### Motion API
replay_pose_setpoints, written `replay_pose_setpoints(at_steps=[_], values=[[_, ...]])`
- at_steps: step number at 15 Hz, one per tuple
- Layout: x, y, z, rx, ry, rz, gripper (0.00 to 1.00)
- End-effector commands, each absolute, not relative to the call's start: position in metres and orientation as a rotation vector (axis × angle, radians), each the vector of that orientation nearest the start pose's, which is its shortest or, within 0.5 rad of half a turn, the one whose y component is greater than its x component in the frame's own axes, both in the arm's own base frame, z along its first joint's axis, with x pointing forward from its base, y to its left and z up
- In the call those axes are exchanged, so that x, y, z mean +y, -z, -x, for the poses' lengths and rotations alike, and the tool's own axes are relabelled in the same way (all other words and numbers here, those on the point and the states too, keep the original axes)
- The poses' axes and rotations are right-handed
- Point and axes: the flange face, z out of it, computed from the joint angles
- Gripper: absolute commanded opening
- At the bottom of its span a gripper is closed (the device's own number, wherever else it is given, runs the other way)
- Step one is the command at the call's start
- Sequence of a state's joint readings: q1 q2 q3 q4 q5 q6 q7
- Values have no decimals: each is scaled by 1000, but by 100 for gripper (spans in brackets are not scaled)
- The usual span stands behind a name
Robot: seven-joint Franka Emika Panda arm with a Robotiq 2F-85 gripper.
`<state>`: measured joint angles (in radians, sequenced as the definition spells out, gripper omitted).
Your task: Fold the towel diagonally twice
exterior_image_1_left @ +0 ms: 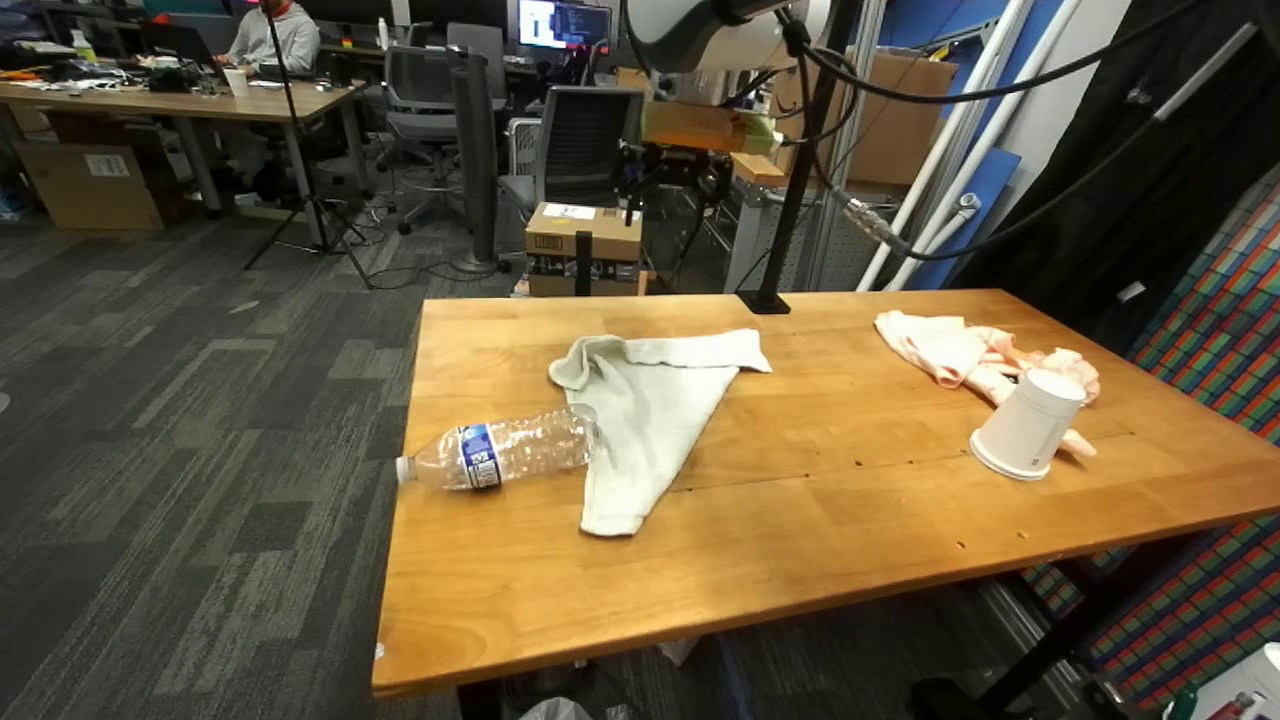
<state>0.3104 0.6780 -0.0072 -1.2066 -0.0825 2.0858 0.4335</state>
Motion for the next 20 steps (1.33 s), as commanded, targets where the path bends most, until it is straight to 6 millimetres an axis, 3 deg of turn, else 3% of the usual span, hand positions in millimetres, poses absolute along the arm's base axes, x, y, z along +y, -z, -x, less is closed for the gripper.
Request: replay_pose_setpoints(at_steps=[1, 5, 11, 14, 16, 20], values=[[196, -425, -703, 202, 562, 3110, 100], [158, -424, -683, 266, 675, 3101, 100], [79, -384, -632, 477, 653, 3096, 100], [47, -370, -623, 571, 632, 3072, 100], [37, -362, -625, 608, 606, 3057, 100], [42, -352, -634, 662, 532, 2994, 100]])
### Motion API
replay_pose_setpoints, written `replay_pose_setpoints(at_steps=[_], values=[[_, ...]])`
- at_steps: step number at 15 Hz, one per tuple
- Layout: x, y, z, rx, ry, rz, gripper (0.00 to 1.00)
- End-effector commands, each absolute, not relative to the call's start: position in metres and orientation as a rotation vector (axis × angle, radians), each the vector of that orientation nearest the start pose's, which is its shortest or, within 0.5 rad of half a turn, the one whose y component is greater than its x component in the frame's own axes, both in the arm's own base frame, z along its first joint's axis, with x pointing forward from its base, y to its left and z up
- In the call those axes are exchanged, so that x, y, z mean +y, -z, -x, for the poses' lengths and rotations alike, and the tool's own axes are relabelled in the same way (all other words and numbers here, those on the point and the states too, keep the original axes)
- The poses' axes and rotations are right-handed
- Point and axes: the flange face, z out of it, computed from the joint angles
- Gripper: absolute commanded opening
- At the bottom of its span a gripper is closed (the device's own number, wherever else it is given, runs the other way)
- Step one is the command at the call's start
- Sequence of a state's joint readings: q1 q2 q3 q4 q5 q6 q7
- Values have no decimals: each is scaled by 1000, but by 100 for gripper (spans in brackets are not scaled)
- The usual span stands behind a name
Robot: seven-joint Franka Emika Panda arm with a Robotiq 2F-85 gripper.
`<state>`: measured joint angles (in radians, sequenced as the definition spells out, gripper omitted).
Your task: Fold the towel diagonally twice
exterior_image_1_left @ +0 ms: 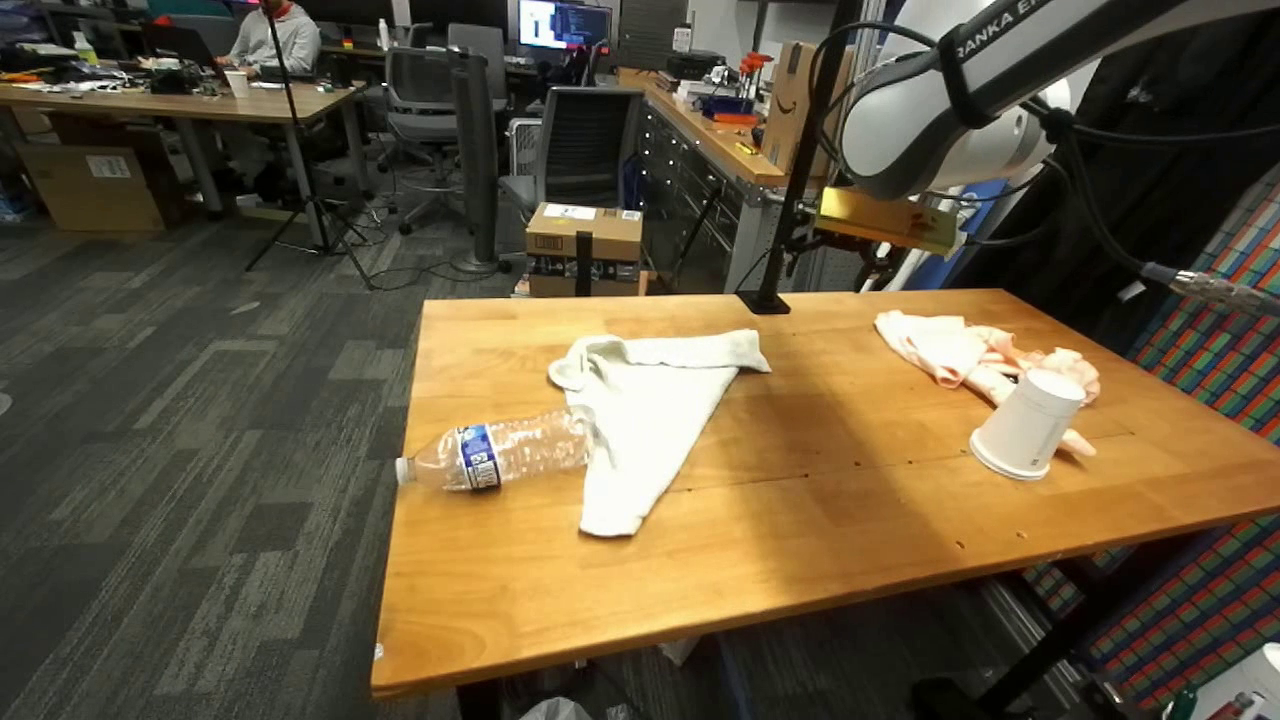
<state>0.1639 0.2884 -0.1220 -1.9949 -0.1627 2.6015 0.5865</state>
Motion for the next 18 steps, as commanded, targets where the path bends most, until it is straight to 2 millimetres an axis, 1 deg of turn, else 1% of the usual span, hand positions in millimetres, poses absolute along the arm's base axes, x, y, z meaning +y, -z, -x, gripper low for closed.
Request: replay_pose_setpoints(at_steps=[1, 6, 9, 11, 15, 18], values=[[46, -350, -635, 674, 512, 2973, 100], [82, -331, -646, 660, 425, 2925, 100], [105, -322, -658, 596, 414, 2943, 100], [116, -318, -667, 546, 422, 2969, 100], [122, -313, -687, 428, 430, 3051, 100], [120, -309, -702, 362, 428, 3090, 100]])
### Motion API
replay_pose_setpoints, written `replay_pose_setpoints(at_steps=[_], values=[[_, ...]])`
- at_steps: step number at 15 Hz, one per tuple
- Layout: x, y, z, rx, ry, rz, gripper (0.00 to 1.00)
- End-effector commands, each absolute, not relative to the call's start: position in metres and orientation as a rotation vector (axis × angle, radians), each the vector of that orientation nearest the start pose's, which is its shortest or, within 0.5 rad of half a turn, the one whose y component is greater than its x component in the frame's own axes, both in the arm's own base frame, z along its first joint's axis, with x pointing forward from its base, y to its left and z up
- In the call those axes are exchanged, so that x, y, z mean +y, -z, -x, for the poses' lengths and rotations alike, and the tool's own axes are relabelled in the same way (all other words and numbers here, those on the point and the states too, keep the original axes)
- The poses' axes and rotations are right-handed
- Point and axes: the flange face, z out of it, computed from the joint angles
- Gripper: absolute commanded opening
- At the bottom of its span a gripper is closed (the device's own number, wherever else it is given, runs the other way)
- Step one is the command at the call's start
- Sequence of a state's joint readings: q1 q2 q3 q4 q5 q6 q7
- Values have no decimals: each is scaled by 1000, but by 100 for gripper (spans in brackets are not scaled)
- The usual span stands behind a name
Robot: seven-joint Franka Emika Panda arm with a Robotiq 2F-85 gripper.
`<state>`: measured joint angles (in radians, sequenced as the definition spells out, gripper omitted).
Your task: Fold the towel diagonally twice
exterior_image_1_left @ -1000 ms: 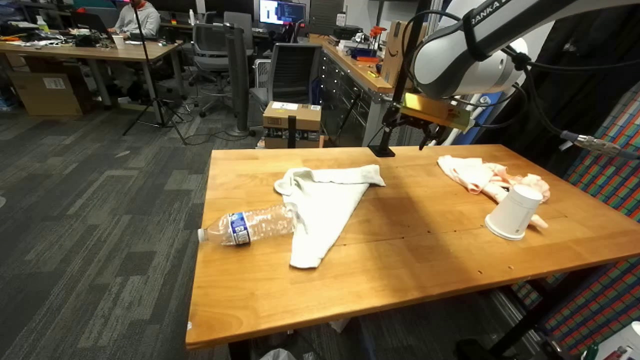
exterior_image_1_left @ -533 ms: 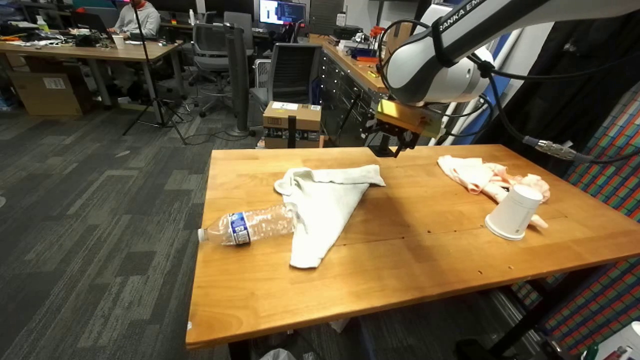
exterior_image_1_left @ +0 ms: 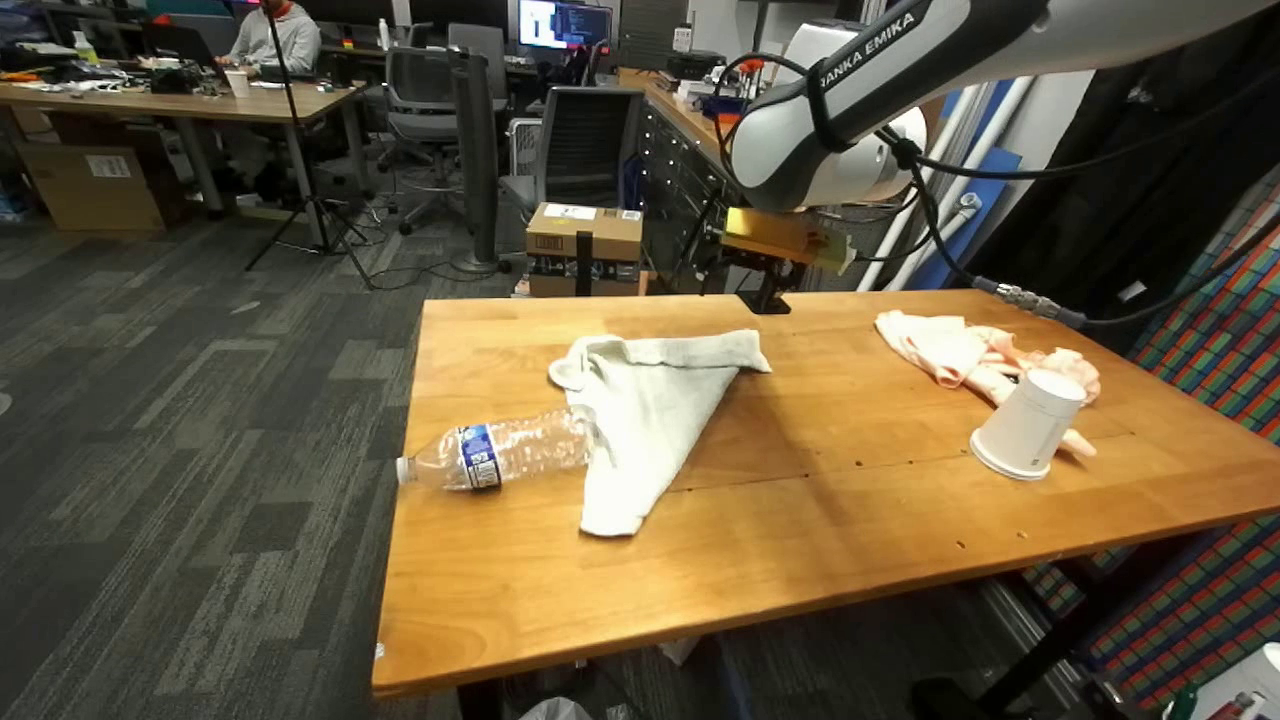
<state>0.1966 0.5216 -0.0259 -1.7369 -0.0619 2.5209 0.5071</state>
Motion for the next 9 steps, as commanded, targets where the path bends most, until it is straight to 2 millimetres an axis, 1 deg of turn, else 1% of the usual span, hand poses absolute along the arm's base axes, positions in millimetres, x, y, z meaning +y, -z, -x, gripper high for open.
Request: replay_pose_setpoints(at_steps=[1, 5, 9], values=[[120, -307, -707, 347, 425, 3096, 100], [121, -290, -719, 302, 398, 3106, 100], [116, -267, -727, 284, 351, 3122, 100]])
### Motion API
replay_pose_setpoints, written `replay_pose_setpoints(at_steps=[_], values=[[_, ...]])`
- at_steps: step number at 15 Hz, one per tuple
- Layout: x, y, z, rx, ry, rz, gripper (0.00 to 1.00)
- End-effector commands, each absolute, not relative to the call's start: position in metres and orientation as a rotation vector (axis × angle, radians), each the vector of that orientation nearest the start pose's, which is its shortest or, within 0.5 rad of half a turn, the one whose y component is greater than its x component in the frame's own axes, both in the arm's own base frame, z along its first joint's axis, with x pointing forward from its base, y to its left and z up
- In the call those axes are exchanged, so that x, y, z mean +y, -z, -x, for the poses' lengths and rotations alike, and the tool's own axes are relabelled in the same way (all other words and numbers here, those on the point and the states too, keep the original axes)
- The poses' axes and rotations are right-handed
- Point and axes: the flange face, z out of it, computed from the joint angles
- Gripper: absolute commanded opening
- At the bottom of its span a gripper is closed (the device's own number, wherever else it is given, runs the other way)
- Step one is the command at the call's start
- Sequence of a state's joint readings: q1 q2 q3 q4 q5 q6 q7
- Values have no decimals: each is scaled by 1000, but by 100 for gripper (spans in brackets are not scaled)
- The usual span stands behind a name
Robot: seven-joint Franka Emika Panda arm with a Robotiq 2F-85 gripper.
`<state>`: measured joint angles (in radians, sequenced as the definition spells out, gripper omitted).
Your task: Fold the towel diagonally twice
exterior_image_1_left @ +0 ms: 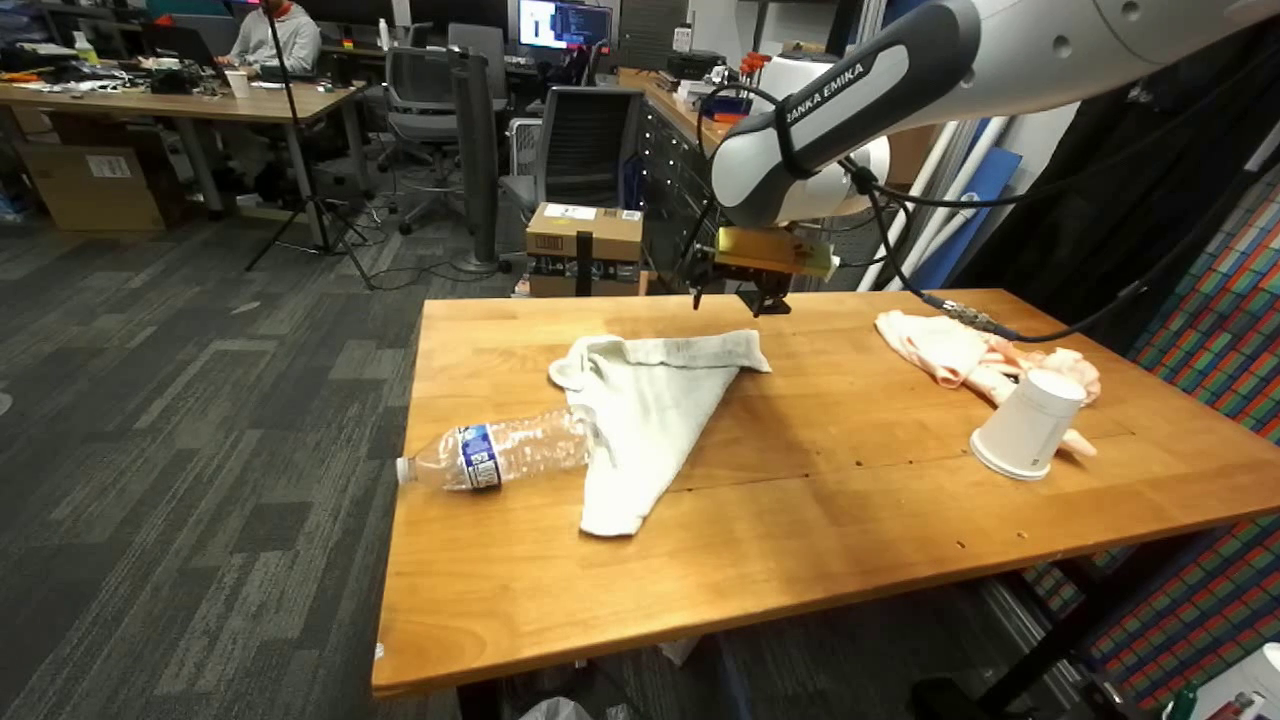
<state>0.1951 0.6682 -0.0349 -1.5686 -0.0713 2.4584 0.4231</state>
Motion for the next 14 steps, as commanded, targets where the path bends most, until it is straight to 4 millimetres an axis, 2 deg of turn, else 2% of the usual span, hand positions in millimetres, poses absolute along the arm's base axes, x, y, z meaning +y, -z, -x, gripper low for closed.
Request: replay_pose_setpoints(at_steps=[1, 8, 13, 14], values=[[114, -262, -728, 279, 343, 3126, 100], [103, -231, -731, 268, 261, 3157, 100], [108, -210, -724, 250, 146, 3180, 100], [110, -211, -724, 242, 139, 3180, 75]])
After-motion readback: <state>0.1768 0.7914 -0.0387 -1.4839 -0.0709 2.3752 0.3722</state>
